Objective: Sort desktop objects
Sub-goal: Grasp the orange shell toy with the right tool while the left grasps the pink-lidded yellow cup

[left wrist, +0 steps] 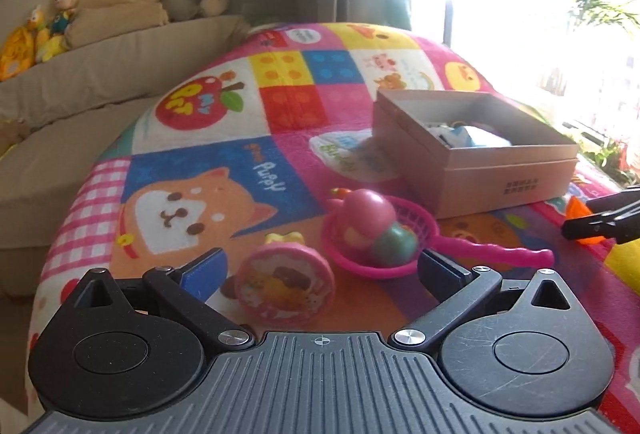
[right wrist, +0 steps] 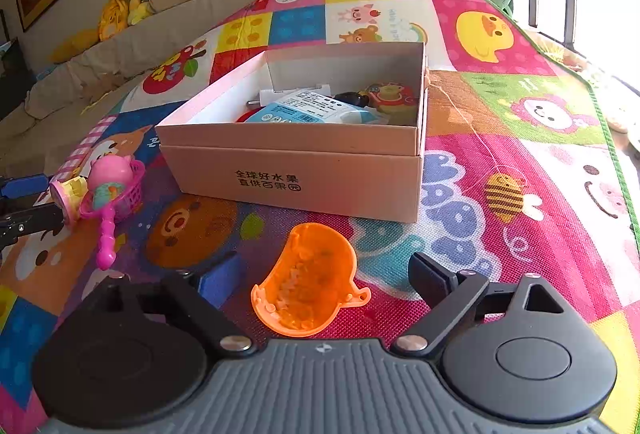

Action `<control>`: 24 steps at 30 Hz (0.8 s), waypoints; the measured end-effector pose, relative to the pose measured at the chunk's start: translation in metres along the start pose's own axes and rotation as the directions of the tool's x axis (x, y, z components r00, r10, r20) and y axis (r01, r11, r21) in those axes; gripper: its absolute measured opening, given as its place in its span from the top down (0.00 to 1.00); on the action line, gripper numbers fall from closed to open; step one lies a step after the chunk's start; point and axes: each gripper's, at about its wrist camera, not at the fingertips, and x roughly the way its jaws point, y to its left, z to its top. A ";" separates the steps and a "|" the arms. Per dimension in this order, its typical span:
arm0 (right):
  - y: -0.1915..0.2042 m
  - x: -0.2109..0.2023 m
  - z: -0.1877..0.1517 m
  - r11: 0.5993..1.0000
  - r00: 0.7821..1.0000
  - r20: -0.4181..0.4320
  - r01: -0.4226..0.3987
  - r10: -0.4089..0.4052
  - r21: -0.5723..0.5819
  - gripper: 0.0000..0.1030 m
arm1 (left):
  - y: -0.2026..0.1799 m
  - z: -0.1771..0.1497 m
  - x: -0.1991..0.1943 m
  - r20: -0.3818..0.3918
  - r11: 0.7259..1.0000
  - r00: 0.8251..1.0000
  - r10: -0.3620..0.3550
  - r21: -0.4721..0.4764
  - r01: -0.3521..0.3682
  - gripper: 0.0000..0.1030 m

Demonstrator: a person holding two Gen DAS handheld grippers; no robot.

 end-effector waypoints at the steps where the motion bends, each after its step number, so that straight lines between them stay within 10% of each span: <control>1: 0.001 0.000 0.000 1.000 1.000 0.000 0.001 -0.001 -0.004 0.10 | 0.005 0.001 0.007 -0.030 0.999 0.999 0.039 -0.023 -0.040 0.00; 14: 0.006 0.002 0.000 1.000 1.000 0.000 0.022 -0.022 -0.022 0.06 | 0.005 0.002 0.019 -0.056 0.993 0.994 0.090 -0.069 -0.094 0.03; 24: 0.009 0.002 -0.001 0.999 0.999 -0.002 0.033 -0.033 -0.036 0.04 | 0.002 -0.001 0.017 -0.062 0.993 0.995 0.078 -0.079 -0.083 0.41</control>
